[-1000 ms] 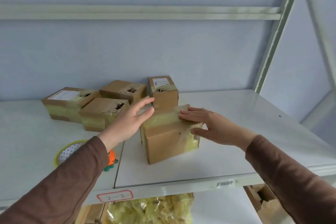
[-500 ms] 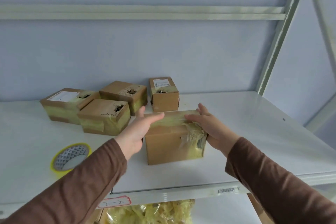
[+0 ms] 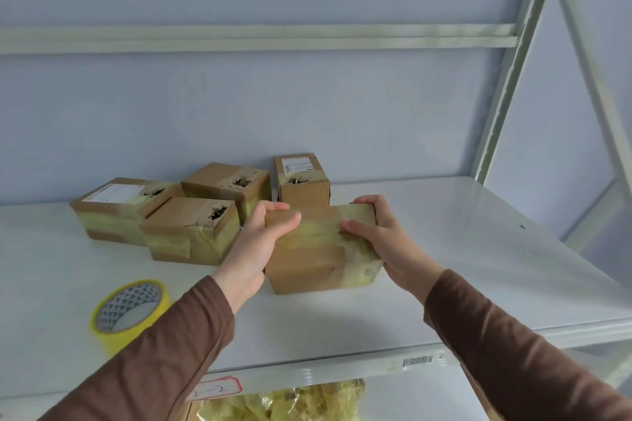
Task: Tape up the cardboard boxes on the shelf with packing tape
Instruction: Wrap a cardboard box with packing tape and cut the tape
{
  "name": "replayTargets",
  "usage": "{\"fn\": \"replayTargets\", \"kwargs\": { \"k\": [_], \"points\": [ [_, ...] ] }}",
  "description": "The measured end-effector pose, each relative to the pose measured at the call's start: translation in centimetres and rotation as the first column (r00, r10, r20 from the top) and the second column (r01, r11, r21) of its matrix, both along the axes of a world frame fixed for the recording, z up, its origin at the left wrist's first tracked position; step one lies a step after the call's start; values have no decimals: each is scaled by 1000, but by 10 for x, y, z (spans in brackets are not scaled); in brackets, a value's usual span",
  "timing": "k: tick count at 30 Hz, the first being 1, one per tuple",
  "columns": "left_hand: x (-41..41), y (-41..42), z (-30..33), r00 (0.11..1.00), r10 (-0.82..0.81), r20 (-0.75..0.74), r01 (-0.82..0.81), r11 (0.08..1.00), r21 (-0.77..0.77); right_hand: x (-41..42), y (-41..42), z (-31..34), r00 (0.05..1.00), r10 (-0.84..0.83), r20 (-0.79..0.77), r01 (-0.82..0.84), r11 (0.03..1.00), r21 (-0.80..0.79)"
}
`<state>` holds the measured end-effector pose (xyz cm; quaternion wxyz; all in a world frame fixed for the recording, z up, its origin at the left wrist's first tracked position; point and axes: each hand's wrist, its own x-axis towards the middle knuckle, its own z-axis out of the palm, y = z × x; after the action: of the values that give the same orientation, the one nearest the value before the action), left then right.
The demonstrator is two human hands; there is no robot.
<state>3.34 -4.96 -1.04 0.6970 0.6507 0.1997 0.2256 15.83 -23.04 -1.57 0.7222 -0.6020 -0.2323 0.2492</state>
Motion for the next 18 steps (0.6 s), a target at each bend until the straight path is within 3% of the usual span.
{"fn": "replayTargets", "kwargs": {
  "k": [4, 6, 9, 12, 14, 18],
  "points": [
    [-13, -4, -13, 982, -91, 165, 77, 993, 89, -14, -11, -14, 960, -75, 271, 72, 997, 20],
    [-20, -3, -34, 982, -125, 140, 94, 974, 206, -19, -14, -33, 946, -74, 314, 65, 997, 39],
    [-20, 9, -45, 983, -151, 102, 127, 969, 212, -10, -21, -45, 981, -64, 185, 45, 994, 104],
    [-7, 19, -33, 999, -44, 8, 45, 982, -185, 2, -21, -34, 997, -60, -47, 62, 997, 44],
    [0, 18, -32, 985, -144, -91, 98, 918, -385, 2, -15, -30, 973, 5, -229, -7, 1000, -8],
    [11, 13, -44, 976, -133, -175, 65, 935, -348, -2, -2, -31, 947, 39, -319, -44, 999, -7]
  ]
}}
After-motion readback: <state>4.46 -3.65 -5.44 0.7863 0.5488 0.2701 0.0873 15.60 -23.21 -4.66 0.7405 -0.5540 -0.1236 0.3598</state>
